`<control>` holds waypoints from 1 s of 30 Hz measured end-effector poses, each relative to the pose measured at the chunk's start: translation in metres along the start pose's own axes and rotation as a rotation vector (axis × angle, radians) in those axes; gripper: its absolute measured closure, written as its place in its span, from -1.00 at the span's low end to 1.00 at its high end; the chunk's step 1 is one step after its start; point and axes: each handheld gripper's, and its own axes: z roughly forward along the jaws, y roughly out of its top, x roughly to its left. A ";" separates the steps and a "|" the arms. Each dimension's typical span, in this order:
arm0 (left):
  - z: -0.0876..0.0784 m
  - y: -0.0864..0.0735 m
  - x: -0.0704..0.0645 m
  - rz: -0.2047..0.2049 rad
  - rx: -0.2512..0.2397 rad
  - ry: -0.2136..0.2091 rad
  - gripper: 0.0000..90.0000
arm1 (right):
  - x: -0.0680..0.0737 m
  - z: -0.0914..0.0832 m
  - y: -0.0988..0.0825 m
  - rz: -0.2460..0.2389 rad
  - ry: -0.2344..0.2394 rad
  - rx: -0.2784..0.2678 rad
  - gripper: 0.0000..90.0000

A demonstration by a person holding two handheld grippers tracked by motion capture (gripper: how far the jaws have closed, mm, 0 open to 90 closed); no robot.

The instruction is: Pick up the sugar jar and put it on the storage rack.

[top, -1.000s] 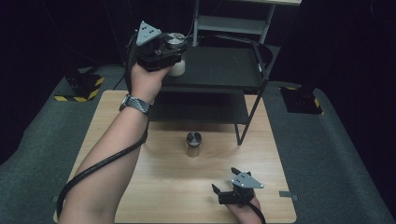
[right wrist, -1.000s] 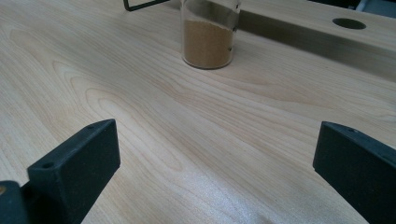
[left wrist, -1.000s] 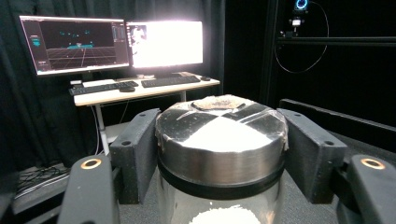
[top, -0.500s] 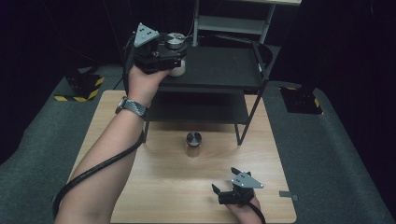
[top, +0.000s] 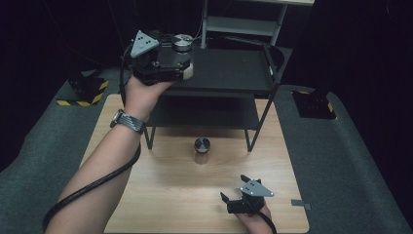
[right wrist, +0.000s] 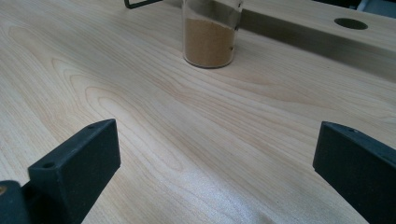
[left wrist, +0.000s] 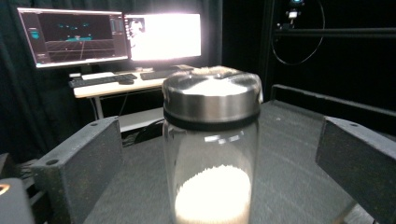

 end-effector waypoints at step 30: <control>-0.068 -0.078 -0.005 0.037 0.037 -0.070 -0.99 | 0.002 0.000 0.000 -0.004 -0.007 0.002 -0.99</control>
